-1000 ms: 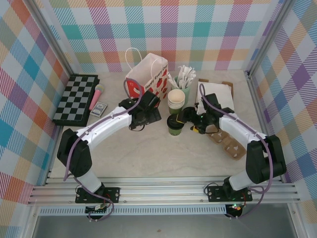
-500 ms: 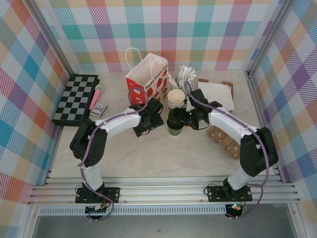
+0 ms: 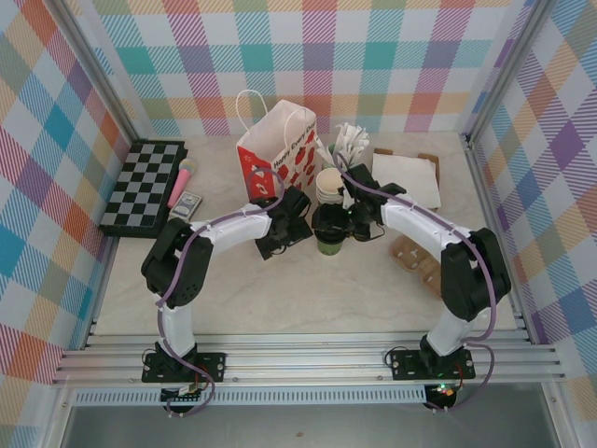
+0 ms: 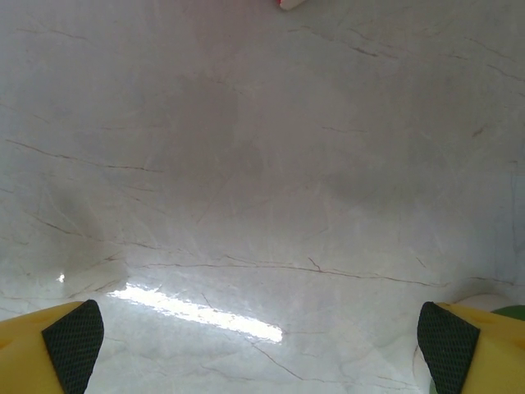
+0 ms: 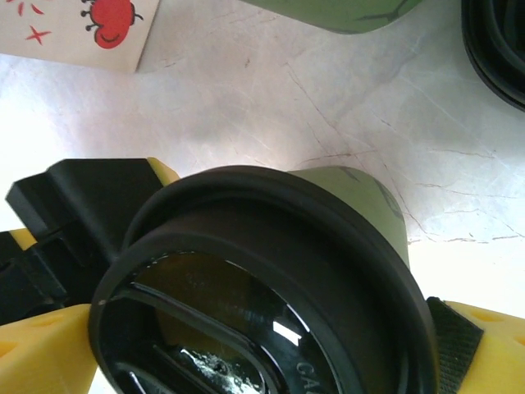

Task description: Pack the takeout coffee

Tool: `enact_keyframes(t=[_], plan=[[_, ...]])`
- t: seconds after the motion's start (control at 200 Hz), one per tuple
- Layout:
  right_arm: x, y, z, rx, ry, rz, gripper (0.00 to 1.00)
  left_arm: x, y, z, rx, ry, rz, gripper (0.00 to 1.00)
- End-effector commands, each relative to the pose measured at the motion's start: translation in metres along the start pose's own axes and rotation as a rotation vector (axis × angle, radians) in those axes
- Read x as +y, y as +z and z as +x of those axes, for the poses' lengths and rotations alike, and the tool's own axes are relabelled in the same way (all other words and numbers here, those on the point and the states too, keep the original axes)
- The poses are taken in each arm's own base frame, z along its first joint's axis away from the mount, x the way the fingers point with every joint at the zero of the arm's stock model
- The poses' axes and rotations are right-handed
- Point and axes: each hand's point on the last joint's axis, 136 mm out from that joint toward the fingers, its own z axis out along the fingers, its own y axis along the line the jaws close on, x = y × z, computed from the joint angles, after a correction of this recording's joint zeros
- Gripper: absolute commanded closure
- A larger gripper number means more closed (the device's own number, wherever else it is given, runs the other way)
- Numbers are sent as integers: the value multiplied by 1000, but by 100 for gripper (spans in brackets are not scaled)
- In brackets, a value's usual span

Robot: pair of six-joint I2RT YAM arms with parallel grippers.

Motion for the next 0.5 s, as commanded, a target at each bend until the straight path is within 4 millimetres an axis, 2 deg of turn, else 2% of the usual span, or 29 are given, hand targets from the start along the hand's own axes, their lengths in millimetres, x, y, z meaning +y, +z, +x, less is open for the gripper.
enact_keyframes(t=[0.0,0.2,0.33,0.495], plan=[[-1,-3,-2,1,-16,33,3,-9,3,3,13,12,11,0],[-6,-2,1,2,-19,49,15,-18,3,7,24,43,18,0],[-6,-8,0,-12,-33,54,20,-22,1,8,23,53,21,0],[-28,-25,-4,-35,-7,92,22,-21,-4,5,4,53,24,0]])
